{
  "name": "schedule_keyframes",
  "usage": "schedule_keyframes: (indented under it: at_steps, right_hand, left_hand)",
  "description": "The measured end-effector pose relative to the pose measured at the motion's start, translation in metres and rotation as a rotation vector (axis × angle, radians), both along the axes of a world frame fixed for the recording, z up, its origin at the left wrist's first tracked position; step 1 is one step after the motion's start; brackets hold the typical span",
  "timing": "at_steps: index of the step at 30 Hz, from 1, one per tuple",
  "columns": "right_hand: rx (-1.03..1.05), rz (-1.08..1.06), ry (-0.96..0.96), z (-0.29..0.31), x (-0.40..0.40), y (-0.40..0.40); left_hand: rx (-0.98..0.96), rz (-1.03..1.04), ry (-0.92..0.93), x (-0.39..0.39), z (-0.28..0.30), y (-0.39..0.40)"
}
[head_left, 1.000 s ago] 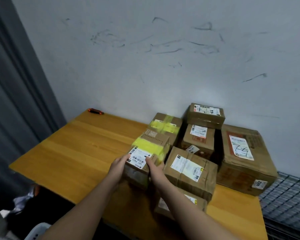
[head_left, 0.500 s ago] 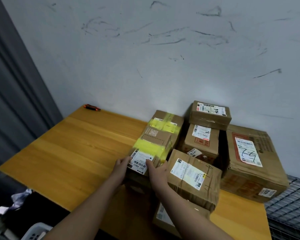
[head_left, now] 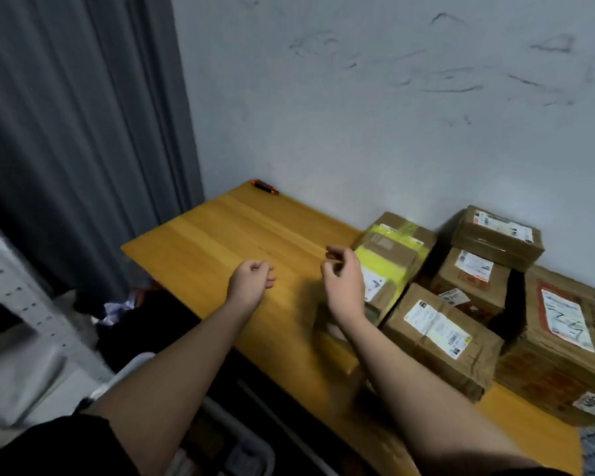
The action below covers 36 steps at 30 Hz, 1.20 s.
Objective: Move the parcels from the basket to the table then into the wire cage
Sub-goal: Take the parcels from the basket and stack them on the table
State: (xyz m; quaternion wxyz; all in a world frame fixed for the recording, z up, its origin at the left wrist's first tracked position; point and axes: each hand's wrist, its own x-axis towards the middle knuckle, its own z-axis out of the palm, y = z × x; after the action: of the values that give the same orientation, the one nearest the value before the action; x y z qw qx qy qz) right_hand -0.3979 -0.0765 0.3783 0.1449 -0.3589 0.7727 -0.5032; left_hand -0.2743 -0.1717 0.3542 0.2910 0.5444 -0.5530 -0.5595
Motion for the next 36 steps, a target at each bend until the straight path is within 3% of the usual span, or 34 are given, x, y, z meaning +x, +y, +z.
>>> schedule_keyframes:
  at_steps: [4, 7, 13, 19, 22, 27, 36]
  right_hand:
    - [0.093, 0.149, -0.150, -0.042, 0.086, -0.013]
    - [0.225, 0.275, -0.204, -0.086, 0.146, -0.008]
    - [0.784, 0.621, -0.198, -0.192, 0.215, 0.011]
    - [1.087, 0.794, -0.242, -0.325, 0.248, 0.031]
    - [1.162, 0.821, -0.315, -0.399, 0.261, 0.040]
    - [1.260, 0.848, -0.244, -0.522, 0.276, 0.049]
    - [1.381, 0.862, -0.229, -0.701, 0.288, 0.055]
  left_hand:
    - [0.012, 0.143, -0.013, 0.098, -0.027, 0.012]
    - [0.132, 0.208, -0.059, 0.169, -0.072, 0.029]
    - [0.432, 0.311, -0.080, 0.257, -0.165, 0.081]
    - [0.653, 0.429, -0.078, 0.289, -0.285, 0.136]
    - [0.702, 0.452, -0.125, 0.295, -0.358, 0.165]
    - [0.786, 0.487, -0.163, 0.295, -0.496, 0.202]
    - [1.017, 0.630, -0.005, 0.272, -0.676, 0.214]
